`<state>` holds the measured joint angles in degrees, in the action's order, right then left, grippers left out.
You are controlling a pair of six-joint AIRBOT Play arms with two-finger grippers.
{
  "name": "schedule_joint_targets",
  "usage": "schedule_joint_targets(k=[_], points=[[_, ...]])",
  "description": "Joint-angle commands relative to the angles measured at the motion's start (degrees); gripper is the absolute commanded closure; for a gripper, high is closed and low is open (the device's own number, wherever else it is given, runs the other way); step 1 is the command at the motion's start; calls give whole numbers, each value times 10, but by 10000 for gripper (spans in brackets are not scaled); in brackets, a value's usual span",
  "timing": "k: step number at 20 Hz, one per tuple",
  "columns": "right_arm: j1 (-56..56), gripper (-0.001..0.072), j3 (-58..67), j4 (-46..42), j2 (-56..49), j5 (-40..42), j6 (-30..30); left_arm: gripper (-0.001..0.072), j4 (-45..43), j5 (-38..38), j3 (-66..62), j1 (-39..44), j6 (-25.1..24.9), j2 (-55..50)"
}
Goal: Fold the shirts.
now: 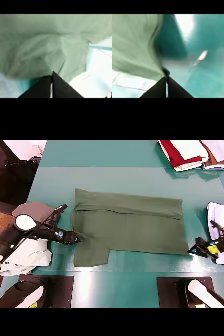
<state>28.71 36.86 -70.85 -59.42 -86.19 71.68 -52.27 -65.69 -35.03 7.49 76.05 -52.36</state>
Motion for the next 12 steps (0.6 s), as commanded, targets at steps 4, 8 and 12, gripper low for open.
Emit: schedule_joint_targets(k=[4, 8, 12], points=[[-14, 698, 99, -25, 123, -33, 56, 671, 12, -73, -48, 0, 41, 116], [-89, 698, 188, -19, 68, -7, 65, 671, -20, 17, -150, 0, 27, 56], [-158, 697, 280, -24, -48, 37, 79, 670, -21, 104, -233, 0, 0, -73]])
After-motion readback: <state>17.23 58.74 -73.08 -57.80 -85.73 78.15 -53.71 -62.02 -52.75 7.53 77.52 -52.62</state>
